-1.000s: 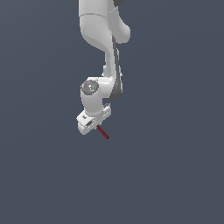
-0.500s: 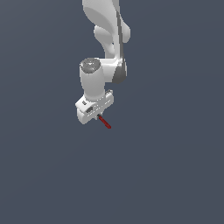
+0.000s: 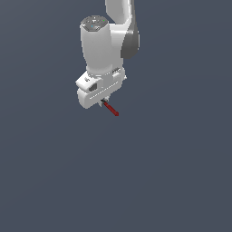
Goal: Pick up the object and move it to a goal position.
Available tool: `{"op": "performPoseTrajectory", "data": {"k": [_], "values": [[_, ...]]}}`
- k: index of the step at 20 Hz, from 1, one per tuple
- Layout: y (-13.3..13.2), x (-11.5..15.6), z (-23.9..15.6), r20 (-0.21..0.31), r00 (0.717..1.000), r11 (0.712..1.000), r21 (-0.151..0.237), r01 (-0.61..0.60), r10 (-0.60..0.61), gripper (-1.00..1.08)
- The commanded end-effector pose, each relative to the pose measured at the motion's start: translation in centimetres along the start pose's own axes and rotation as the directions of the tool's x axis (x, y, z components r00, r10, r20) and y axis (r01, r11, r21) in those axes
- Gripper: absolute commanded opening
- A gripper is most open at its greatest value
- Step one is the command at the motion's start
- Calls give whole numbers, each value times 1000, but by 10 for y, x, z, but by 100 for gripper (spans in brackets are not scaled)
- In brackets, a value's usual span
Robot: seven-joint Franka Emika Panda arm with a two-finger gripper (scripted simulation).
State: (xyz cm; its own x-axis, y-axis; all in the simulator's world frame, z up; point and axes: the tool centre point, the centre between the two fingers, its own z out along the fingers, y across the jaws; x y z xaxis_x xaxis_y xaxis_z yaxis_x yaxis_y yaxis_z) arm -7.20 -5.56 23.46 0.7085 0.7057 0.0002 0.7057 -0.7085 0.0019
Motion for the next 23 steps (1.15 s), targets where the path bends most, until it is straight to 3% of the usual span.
{"op": "performPoseTrajectory", "data": {"k": [1,12,23], "values": [[-7,0,-28,0,1000,1000,1,0,0,-100],[-25,0,-124,0,1000,1000,2,0,0,-100],[-29,1,-156,0,1000,1000,2,-1,1,-100]]}}
